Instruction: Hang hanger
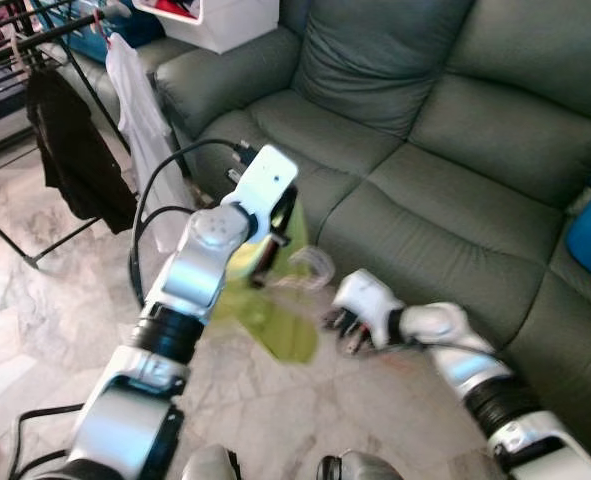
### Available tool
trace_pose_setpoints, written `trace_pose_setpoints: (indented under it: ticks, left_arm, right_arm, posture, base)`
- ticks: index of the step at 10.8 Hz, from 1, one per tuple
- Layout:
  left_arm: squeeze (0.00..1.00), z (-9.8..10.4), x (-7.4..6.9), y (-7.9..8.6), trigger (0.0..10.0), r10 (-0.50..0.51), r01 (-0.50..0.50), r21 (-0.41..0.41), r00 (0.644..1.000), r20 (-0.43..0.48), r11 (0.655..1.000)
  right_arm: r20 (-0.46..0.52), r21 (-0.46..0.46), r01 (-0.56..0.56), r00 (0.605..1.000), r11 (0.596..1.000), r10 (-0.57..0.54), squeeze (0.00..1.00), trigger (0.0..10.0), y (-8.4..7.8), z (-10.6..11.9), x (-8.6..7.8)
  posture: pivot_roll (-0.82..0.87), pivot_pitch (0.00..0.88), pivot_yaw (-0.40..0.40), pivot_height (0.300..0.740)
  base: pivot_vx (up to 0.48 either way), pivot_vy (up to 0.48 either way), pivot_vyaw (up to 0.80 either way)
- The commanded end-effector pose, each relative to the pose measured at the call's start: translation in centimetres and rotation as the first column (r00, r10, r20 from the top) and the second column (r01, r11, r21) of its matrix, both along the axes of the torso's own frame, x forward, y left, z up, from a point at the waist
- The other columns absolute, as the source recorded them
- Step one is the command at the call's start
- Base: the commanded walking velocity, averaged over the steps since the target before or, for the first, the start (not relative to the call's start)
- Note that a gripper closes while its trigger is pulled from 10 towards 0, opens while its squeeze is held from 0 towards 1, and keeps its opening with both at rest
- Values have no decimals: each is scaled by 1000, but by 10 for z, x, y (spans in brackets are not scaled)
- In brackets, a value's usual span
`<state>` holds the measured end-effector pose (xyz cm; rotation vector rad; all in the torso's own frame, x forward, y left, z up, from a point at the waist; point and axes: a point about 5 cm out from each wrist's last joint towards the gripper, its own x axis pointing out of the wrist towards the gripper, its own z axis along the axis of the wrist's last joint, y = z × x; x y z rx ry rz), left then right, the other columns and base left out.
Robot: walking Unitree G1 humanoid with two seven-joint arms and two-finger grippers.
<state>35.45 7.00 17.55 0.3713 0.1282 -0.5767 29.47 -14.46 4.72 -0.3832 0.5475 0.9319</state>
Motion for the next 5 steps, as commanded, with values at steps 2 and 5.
trace_pose_setpoints:
  ticks: [2, 5]
  left_arm:
    - [0, 26, 2, -4, 10000, -1, 5, -60, 998, 65, 998]
    - [0, 31, 4, -2, 10000, 10, -6, -76, 998, 64, 997]
  right_arm:
    - [-37, 1, 95, 995, 995, -95, 0, 10000, -11, -6, 1]
    - [-99, 40, -69, 992, 997, 73, 0, 10000, -2, -7, -16]
  posture:
    - [-107, 74, 2, 740]
    - [-98, 76, 2, 740]
  base:
    - [0, 0, 0]
    - [0, 0, 0]
